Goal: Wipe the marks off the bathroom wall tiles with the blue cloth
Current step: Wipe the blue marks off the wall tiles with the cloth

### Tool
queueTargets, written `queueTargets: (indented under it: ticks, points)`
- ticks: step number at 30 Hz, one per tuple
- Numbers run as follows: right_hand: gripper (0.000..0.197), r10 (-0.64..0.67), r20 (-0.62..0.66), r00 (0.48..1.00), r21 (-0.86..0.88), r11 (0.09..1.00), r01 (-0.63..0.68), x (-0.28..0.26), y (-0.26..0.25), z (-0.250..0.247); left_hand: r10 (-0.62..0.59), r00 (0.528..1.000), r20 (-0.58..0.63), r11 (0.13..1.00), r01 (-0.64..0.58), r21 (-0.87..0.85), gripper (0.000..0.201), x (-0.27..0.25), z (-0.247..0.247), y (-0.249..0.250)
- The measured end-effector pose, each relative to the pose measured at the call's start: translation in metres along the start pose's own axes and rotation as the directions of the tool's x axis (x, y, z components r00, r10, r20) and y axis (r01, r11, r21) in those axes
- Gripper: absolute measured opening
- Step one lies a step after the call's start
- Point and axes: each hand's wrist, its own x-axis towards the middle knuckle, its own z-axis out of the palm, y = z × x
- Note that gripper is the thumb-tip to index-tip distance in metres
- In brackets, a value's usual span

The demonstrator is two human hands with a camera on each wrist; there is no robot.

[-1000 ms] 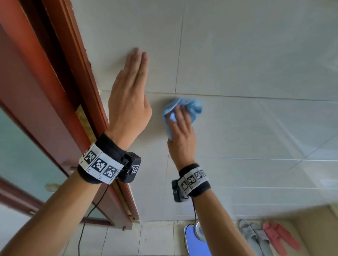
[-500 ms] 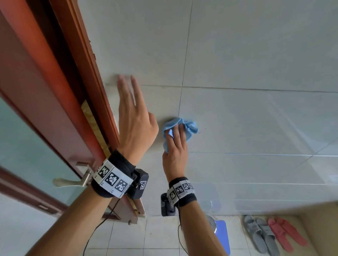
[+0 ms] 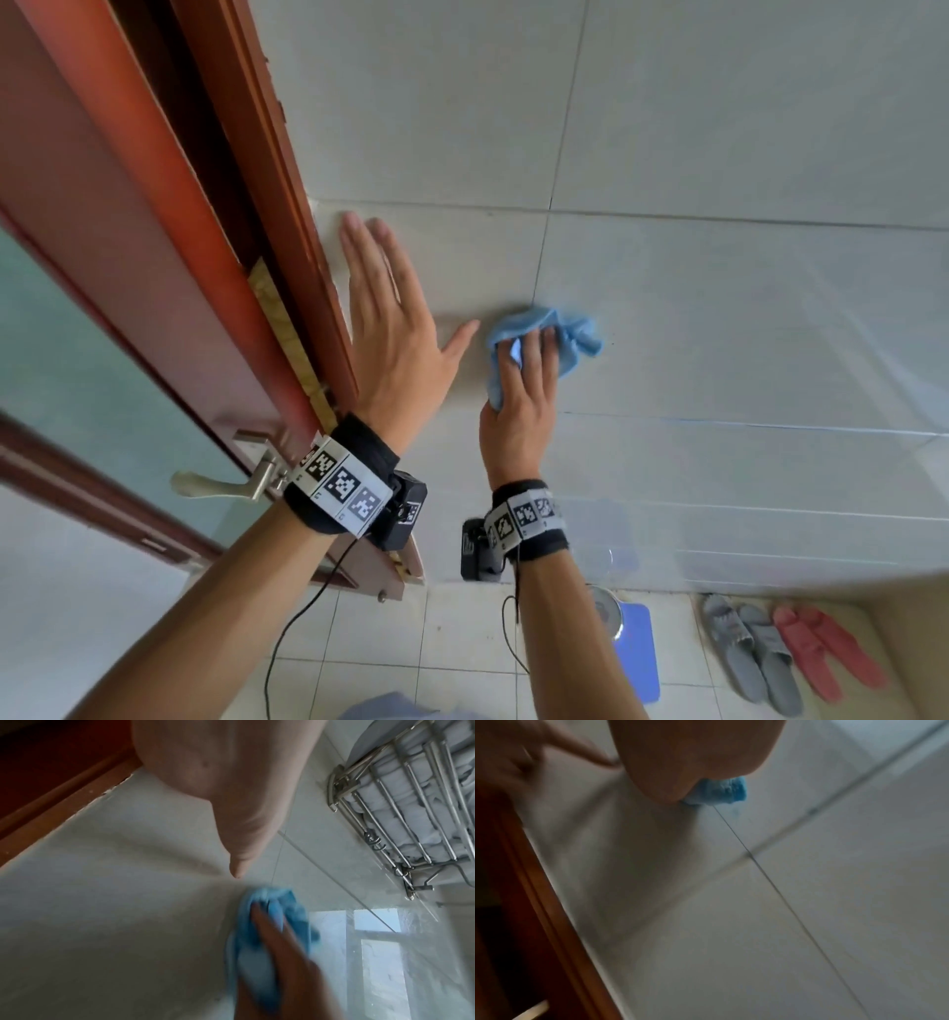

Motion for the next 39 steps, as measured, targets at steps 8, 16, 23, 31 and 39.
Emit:
queueTargets:
  ticks: [8,16,23,31,39]
  points:
    - [0.067,0.286,-0.215,0.934,0.020,0.957,-0.289,0.006,0.039,-0.022,0.012,1.000,0.001,0.995,-0.012,0.096,0.132,-0.001,0.010,-0.006]
    - [0.048,0.277,-0.381,0.882,0.130,0.961,-0.246,0.030,0.036,-0.021,-0.043,0.999,-0.001,0.992,0.043,0.115,0.136,0.003,0.014,0.006]
    - [0.058,-0.099,0.078,0.992,0.042,0.994,0.096,-0.037,0.041,0.016,-0.020,0.999,0.036,0.983,0.014,0.182,0.133,0.000,0.006,0.004]
    - [0.067,0.912,-0.141,0.384,0.583,0.390,-0.713,-0.039,0.068,0.008,0.159,0.982,0.103,0.972,-0.174,0.159,0.117,-0.019,0.003,0.006]
    - [0.061,0.920,0.124,0.373,0.532,0.256,-0.807,-0.057,-0.002,0.045,0.229,0.959,0.167,0.942,-0.261,0.209,0.102,-0.028,0.014,-0.001]
